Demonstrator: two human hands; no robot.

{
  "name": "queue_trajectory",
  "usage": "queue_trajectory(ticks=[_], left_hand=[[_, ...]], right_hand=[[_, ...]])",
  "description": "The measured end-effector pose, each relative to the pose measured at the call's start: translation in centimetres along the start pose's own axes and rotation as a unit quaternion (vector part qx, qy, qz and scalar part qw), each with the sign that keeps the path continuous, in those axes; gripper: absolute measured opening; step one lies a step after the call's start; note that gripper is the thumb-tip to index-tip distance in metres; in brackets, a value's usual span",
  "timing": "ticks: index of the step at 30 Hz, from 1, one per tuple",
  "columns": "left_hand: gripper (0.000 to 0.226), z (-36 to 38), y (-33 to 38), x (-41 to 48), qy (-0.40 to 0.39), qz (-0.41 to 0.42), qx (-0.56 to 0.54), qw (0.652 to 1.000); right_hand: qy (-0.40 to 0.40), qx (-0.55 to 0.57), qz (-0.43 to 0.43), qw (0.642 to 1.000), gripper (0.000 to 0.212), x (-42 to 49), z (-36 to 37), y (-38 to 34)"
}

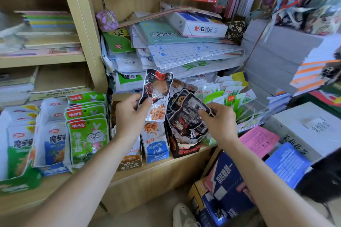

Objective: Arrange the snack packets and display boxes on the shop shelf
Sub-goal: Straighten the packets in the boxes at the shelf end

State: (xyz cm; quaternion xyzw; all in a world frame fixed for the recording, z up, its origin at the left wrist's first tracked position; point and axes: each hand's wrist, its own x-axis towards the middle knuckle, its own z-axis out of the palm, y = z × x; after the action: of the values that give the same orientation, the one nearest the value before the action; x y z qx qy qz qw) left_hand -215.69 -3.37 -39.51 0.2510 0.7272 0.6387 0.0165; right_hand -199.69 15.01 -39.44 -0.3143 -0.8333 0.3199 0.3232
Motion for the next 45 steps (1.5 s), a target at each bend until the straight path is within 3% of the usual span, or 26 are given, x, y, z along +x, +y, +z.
queue_trajectory(ticks=[3,8,11,14,18,21,27,29,33,36,39,45], left_hand=[[0.005,0.7,0.5,-0.4,-0.004,0.004,0.007,1.0],[0.018,2.1,1.2,-1.7,-0.05,-0.006,-0.001,0.999],[0.029,3.0,1.6,-2.2,-0.096,-0.051,-0.034,0.993],[0.023,3.5,1.7,-2.4,-0.13,-0.122,-0.078,0.981],[0.016,3.7,1.8,-1.9,-0.146,-0.253,-0.214,0.932],[0.026,3.8,1.6,-1.9,-0.163,-0.266,-0.255,0.915],[0.045,3.4,2.0,-2.0,-0.19,-0.281,-0.307,0.889],[0.047,3.4,2.0,-2.0,-0.202,-0.278,-0.292,0.893],[0.029,3.3,1.6,-1.7,-0.173,-0.247,-0.213,0.929],[0.025,3.0,1.2,-1.6,-0.168,-0.217,-0.153,0.949],[0.03,2.9,1.0,-1.9,-0.163,-0.186,-0.1,0.964],[0.041,2.6,0.8,-2.1,-0.14,-0.125,-0.02,0.982]], right_hand=[[0.054,0.05,0.016,0.997,0.025,-0.1,-0.8,1.0],[0.109,0.152,0.02,0.982,0.011,-1.0,-1.4,0.3],[0.157,0.192,-0.031,0.968,0.006,-1.6,-1.3,-0.7],[0.108,0.184,-0.061,0.975,0.007,-1.8,-0.1,-0.8],[-0.027,0.202,-0.054,0.977,0.013,-1.7,1.0,-0.4],[-0.092,0.217,-0.061,0.97,0.017,-1.6,1.2,0.0],[-0.163,0.141,-0.082,0.973,0.031,-1.7,1.0,0.5],[-0.177,0.101,-0.1,0.974,0.034,-1.8,0.8,0.5],[-0.215,0.076,-0.096,0.969,0.051,-1.7,0.4,0.3],[-0.193,0.1,-0.088,0.972,0.06,-1.3,0.9,-0.2],[-0.188,0.038,-0.093,0.977,0.078,-0.3,1.7,-0.6],[-0.138,-0.092,-0.155,0.974,0.068,0.9,2.7,-0.2]])
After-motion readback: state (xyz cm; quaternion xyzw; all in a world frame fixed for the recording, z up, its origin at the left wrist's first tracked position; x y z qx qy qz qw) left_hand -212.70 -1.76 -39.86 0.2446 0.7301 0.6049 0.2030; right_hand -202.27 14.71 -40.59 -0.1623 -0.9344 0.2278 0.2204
